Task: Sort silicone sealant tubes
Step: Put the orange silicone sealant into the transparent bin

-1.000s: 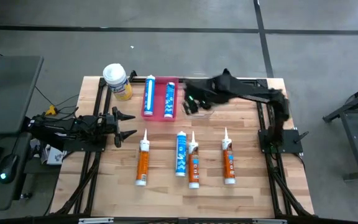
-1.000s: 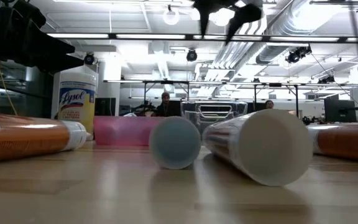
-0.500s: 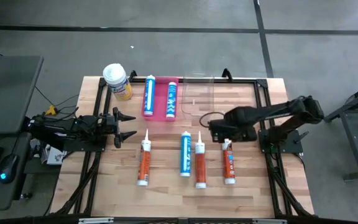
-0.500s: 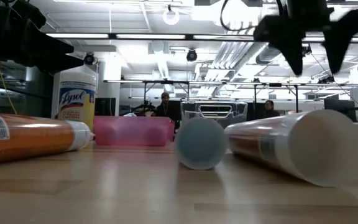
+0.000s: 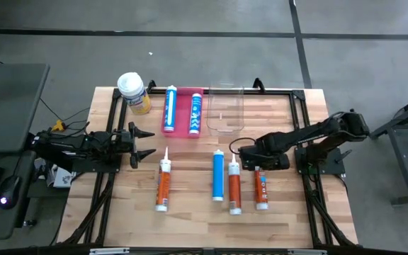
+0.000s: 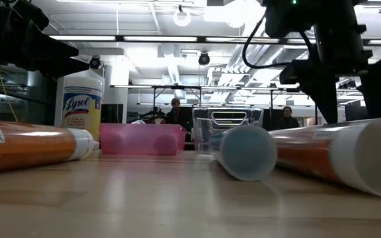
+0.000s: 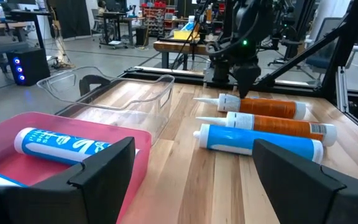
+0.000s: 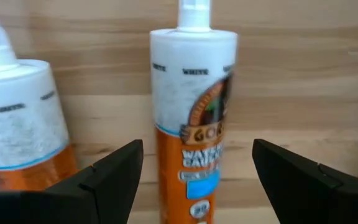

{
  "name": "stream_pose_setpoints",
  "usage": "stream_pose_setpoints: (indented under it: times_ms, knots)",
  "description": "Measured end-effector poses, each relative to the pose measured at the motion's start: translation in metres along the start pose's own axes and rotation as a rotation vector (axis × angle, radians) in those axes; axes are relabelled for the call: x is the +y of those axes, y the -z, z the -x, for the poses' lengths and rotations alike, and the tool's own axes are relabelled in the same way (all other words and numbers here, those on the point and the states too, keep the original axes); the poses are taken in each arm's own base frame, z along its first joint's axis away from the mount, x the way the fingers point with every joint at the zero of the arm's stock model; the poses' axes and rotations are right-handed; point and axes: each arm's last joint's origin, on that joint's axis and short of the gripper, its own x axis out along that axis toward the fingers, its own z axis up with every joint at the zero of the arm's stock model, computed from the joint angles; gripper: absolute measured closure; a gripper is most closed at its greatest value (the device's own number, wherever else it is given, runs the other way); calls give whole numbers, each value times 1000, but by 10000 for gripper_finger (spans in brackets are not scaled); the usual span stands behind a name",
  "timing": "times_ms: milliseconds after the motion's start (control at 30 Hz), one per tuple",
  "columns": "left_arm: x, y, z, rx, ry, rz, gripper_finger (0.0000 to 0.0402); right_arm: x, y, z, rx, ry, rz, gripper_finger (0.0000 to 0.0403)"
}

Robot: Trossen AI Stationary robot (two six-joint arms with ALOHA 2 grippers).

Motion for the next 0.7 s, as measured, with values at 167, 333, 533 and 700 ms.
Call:
stream_pose_setpoints:
  times_ms: [167, 333, 533, 700]
  knots:
    - [0, 0, 0, 0, 0, 0, 82, -1, -3, -17, 5, -41, 5, 104]
    - [0, 0, 0, 0, -1, 0, 82, -3, -11, -31, 0, -27, 12, 104]
    - [0, 0, 0, 0, -1, 0, 82, -3, -18, -47, 2, -13, 37, 104]
    - [0, 0, 0, -1, -1, 0, 82, -2, -19, -60, 31, -40, 49, 124]
